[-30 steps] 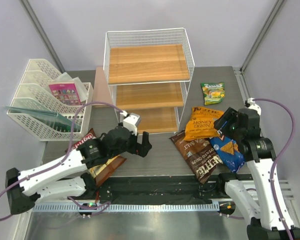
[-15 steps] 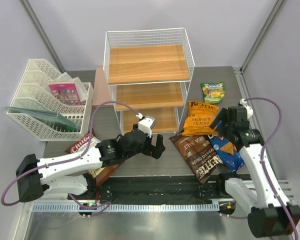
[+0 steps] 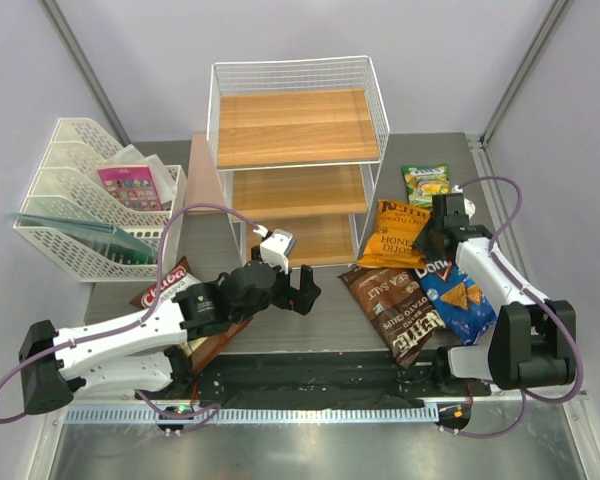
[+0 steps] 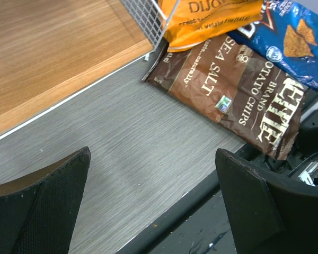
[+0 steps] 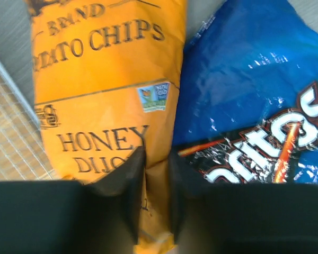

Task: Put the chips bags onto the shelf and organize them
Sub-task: Pick up the potato chip from the center of the board.

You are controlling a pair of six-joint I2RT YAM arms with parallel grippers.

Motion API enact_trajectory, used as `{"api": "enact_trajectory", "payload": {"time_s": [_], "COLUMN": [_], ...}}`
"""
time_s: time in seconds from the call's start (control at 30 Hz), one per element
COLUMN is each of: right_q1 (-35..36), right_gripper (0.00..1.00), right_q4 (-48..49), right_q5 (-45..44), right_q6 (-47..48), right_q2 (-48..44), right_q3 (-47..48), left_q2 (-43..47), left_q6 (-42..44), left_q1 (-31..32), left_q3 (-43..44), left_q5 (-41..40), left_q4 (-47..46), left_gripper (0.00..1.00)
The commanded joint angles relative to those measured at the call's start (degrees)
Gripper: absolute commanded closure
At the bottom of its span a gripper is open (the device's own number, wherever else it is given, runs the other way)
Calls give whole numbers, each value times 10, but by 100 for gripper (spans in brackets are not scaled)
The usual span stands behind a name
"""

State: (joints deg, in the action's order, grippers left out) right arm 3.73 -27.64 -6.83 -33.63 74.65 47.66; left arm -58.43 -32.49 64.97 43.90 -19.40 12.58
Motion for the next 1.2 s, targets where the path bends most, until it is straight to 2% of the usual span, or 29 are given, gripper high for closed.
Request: {"api": "enact_trajectory", "payload": {"time_s": [0.0, 0.07, 0.3, 0.53, 0.7, 0.77, 0.97, 1.17], "right_q1": [-1, -2, -2, -1, -2, -2, -2, 1], "right_gripper": [83, 89, 98, 99, 99, 99, 99, 99], "right_q4": [68, 75, 43, -32, -123, -178, -274, -342], "right_q5": [16, 12, -6, 51, 101, 122, 181, 262], "right_q6": [11, 15, 34, 43, 40, 37, 22, 20], "right_q2": [-44, -79, -161, -197, -233, -257, -346, -377], "right_q3": [5, 0, 50, 159, 207, 207, 178, 187], "left_q2": [12, 6, -26, -21, 3, 24, 60, 61], "left_q6": [4, 1, -9, -33, -59, -70, -87, -103], "left_q1": [1, 1, 0, -1, -18, -29, -36, -39], "left_q3": [-13, -15, -18, -30, -51, -65, -74, -76], "left_q5": [-35, -38, -25, -46, -43, -20, -18, 3], "left_q4": [0, 0, -17, -20, -14, -19, -7, -16], "left_gripper": [0, 0, 0, 0, 0, 0, 0, 0]}}
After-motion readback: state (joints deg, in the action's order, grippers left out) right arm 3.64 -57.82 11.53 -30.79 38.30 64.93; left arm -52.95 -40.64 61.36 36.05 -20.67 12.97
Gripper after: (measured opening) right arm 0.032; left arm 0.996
